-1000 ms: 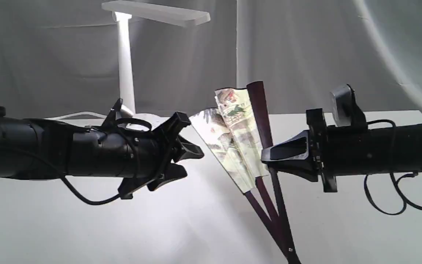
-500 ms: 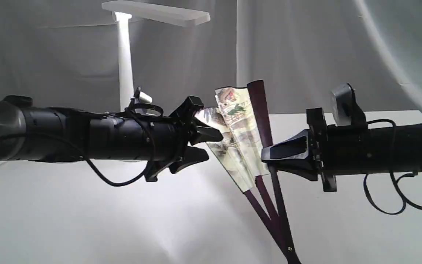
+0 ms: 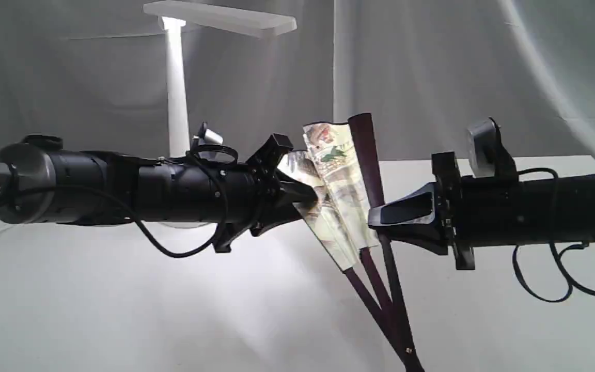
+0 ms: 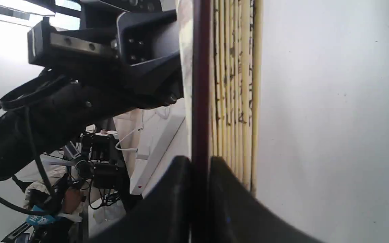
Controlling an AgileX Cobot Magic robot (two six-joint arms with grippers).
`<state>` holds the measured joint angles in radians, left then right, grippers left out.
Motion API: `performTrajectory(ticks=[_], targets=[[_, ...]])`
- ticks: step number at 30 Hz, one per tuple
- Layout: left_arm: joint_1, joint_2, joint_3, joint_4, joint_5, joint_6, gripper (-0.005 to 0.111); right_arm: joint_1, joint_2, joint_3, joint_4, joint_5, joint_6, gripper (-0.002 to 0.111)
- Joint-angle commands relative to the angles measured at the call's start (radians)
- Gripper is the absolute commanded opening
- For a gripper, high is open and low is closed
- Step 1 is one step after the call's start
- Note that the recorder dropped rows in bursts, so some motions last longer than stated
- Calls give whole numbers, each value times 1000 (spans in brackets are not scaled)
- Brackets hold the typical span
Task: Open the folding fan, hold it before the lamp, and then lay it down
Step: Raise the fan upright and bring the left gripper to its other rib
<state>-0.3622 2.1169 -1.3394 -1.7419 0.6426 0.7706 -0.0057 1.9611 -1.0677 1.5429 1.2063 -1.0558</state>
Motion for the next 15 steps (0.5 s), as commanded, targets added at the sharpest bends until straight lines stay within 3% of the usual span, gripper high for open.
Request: performTrajectory(ticks=[1,15], targets=[[3,3,-4,-3,0,-17,29,-4,-14,2,20,15,-14,0],[3,45,-85,-3,42,-36,29,-4,-14,2,15,15,-14,0]])
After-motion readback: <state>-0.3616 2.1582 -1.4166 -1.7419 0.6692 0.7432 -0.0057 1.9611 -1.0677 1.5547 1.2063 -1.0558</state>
